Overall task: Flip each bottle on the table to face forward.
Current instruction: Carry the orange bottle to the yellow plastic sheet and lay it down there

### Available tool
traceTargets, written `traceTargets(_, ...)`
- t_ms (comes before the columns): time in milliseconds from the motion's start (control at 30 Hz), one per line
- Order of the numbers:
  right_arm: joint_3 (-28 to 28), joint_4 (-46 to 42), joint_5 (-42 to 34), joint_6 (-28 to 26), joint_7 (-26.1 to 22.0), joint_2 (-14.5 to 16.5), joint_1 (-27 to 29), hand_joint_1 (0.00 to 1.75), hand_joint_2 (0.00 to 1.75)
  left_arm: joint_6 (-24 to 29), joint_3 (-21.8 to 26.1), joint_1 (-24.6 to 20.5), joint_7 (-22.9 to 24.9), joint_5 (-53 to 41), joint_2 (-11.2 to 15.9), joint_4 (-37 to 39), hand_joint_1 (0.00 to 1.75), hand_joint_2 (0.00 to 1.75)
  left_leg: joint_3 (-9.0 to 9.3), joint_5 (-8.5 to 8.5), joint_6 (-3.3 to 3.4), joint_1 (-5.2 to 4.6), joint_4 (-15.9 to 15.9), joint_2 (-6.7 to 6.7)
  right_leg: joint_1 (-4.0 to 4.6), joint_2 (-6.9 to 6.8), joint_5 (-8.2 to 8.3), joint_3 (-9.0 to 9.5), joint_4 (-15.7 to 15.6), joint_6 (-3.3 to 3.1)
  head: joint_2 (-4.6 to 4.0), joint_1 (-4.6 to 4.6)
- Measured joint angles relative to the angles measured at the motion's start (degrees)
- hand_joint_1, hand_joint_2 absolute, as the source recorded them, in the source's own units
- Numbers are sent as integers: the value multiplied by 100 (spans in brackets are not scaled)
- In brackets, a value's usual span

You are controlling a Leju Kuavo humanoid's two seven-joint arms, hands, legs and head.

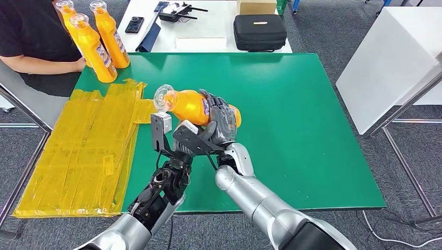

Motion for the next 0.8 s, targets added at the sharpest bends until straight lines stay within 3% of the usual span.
traceTargets(267,15,0,-14,55,-13,9,1,175,175,359,-2,63,-275,-16,-66,-35,175,175,0,0,0,0,0,-2,0,0,0,0,0,0,0,1)
traceTargets(800,41,0,-39,80,-15,17,4,175,175,427,-2,113,-318,-16,-79,-92,175,175,0,0,0,-1,0,-2,0,0,0,0,1,0,0,1)
